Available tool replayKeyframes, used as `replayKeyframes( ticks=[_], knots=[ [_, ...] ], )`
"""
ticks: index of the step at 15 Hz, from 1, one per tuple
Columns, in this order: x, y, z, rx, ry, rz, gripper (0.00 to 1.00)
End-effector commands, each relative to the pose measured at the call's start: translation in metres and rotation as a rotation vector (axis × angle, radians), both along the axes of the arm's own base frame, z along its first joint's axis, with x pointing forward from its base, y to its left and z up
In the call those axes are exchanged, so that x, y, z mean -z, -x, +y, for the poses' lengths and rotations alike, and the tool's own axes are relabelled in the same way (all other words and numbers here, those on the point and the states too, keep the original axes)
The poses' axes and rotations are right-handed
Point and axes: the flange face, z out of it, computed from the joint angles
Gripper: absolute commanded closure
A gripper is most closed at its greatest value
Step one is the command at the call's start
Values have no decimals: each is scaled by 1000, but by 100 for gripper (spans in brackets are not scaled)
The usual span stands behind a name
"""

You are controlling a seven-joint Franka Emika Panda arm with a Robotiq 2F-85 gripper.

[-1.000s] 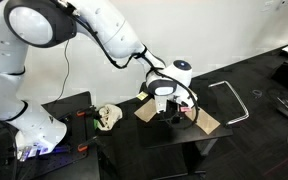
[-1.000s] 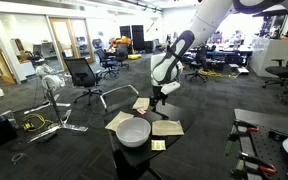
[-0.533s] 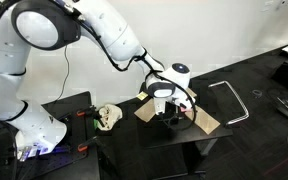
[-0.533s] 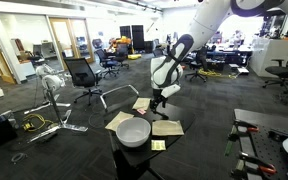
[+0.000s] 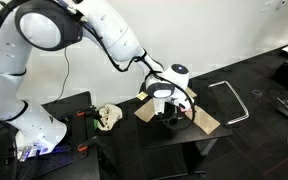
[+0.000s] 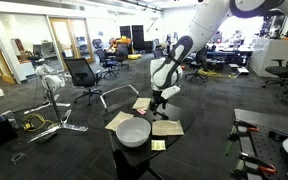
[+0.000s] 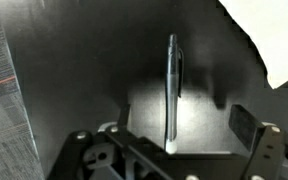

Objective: Put the pen in the white bowl

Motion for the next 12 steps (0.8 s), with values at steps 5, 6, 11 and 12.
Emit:
replayKeyframes(
  ticks=[5, 6, 11, 12],
  knots=[
    [4, -5, 0, 27, 10, -7, 26],
    [5, -6, 0, 26, 10, -5, 27],
    [5, -7, -1, 27, 9, -3, 64],
    [5, -7, -1, 27, 10, -3, 71]
  ],
)
